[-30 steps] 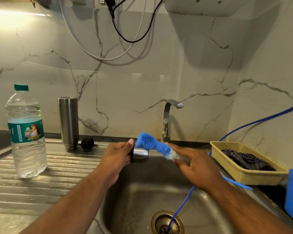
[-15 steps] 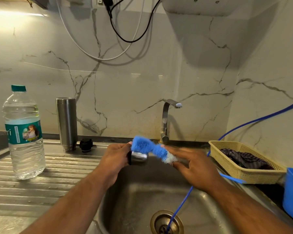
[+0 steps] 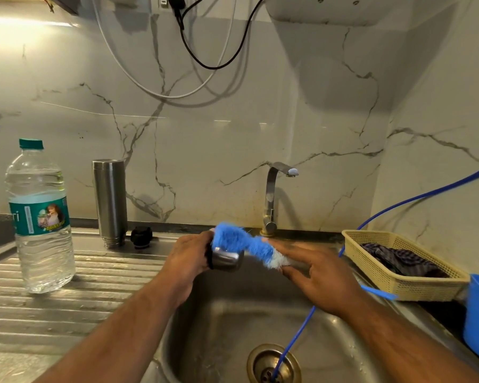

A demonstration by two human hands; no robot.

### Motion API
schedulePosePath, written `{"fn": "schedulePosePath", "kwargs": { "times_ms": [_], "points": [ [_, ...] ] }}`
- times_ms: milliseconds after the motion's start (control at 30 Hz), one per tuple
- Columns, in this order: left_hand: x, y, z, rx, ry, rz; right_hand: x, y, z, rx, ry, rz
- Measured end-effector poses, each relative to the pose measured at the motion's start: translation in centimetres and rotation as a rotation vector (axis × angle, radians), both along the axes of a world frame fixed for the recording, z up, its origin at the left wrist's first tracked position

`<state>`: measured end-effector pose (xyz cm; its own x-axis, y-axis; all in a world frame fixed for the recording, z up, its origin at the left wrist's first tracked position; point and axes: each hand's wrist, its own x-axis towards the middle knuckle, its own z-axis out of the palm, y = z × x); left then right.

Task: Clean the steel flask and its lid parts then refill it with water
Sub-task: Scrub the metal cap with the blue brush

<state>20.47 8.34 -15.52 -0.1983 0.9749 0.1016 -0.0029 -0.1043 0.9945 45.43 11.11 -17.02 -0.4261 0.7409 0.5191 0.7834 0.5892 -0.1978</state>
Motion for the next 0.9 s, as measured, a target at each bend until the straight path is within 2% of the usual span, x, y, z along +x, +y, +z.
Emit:
{"fn": "schedulePosePath", "kwargs": {
  "times_ms": [133, 233, 500, 633, 767, 900],
  "points": [
    [0.1, -0.1, -0.1, -0.021, -0.037, -0.017, 0.0, 0.1, 0.2, 0.022, 0.009, -0.020],
    [0.0, 0.0, -0.2, -0.018, -0.079, -0.017, -0.1, 0.0, 0.0, 0.006, -0.020, 0.044],
    [-0.5, 0.1, 0.2, -0.066, -0.341, 0.010, -0.2, -0.1, 0.1, 0.022, -0.293, 0.113],
    [-0.4, -0.1, 0.9, -0.050, -0.442, 0.034, 0.2, 0.4, 0.0, 0.088, -0.258, 0.017],
    [-0.5, 0.1, 0.5, -0.060, -0.421, 0.038, -0.1, 0.1, 0.2, 0.073, -0.258, 0.041],
    [-0.5, 0.3, 0.5, -0.059, -0.480, 0.027, -0.1, 0.2, 0.0, 0.102, -0.229, -0.072]
  ]
}}
